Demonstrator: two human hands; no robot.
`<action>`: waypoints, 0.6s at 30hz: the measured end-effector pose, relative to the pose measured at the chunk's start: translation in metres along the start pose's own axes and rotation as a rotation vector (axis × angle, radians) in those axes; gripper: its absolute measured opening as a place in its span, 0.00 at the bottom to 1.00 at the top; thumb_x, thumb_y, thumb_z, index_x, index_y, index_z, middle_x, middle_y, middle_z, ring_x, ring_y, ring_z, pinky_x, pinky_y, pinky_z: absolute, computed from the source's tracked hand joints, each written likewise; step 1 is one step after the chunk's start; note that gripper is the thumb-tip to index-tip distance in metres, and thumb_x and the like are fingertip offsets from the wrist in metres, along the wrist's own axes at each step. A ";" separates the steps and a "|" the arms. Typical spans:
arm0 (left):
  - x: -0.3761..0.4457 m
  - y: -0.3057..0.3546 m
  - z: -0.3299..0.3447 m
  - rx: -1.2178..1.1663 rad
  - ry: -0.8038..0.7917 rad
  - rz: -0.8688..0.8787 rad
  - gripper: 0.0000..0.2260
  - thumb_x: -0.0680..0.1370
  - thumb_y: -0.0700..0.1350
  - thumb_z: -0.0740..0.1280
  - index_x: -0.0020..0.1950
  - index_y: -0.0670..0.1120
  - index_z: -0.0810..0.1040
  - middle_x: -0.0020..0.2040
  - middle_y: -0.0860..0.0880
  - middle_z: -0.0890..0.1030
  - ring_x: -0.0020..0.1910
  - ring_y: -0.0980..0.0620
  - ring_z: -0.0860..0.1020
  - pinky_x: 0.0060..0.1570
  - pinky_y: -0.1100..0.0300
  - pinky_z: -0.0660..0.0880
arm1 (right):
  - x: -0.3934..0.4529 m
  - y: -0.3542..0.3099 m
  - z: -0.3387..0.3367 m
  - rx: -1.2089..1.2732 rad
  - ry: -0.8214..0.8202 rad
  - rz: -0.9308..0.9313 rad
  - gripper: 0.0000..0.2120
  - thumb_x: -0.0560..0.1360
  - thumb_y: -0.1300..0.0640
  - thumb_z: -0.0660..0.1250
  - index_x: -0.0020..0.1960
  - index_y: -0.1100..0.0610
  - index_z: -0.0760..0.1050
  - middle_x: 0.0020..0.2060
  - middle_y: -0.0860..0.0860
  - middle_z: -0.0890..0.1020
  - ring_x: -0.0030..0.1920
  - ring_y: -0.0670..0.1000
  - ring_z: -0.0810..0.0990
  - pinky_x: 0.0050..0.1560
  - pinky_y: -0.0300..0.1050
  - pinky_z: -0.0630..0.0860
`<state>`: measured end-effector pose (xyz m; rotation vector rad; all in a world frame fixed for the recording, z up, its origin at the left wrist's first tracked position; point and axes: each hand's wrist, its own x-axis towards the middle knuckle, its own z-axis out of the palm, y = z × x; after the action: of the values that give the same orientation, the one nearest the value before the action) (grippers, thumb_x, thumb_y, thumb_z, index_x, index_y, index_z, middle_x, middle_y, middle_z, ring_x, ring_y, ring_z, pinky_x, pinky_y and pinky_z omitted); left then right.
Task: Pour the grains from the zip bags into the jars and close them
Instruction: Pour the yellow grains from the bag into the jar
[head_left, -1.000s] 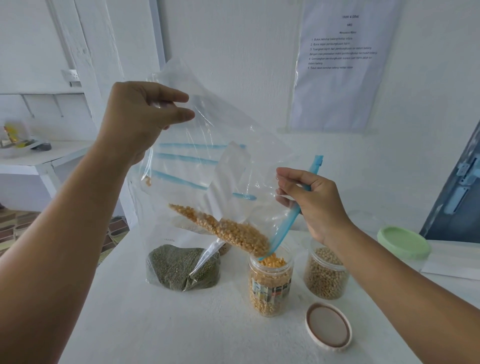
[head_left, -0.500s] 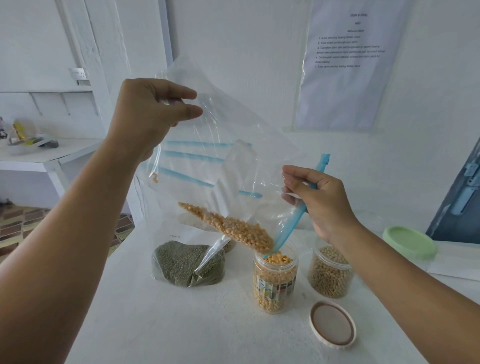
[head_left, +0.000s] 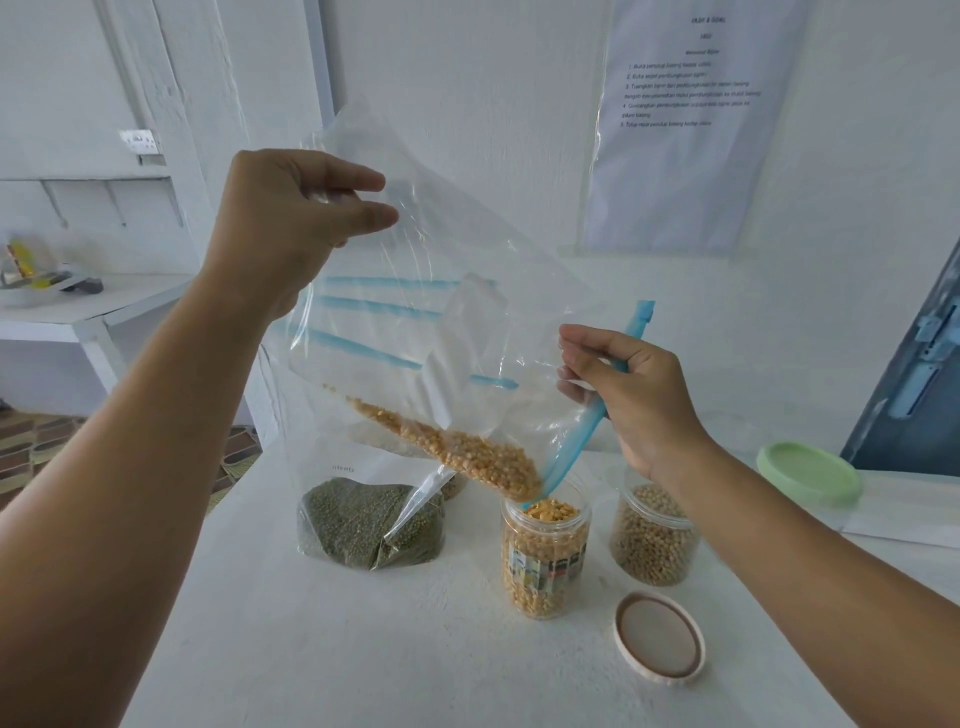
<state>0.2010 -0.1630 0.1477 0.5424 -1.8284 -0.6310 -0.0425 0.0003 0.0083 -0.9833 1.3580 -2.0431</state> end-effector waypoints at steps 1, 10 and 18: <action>0.000 0.000 0.000 0.004 -0.003 -0.001 0.13 0.69 0.47 0.83 0.52 0.51 0.87 0.37 0.51 0.81 0.32 0.57 0.73 0.40 0.66 0.76 | 0.000 0.000 0.000 -0.005 -0.001 0.000 0.10 0.78 0.64 0.74 0.56 0.55 0.87 0.52 0.55 0.87 0.47 0.52 0.85 0.54 0.49 0.84; -0.007 -0.002 -0.004 0.043 -0.033 -0.017 0.10 0.75 0.45 0.79 0.55 0.53 0.87 0.39 0.51 0.82 0.32 0.60 0.76 0.41 0.69 0.76 | 0.000 0.004 -0.004 -0.014 -0.003 -0.010 0.09 0.77 0.63 0.74 0.56 0.55 0.87 0.51 0.56 0.87 0.47 0.53 0.84 0.56 0.52 0.84; -0.012 0.001 -0.015 0.112 -0.217 -0.018 0.18 0.79 0.34 0.70 0.61 0.54 0.85 0.55 0.56 0.86 0.59 0.60 0.82 0.67 0.61 0.73 | -0.001 0.008 -0.008 -0.031 0.017 -0.009 0.10 0.78 0.65 0.73 0.55 0.53 0.87 0.53 0.55 0.87 0.48 0.53 0.85 0.57 0.52 0.84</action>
<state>0.2189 -0.1573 0.1438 0.5840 -2.0744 -0.6220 -0.0483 0.0022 -0.0013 -0.9886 1.3999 -2.0476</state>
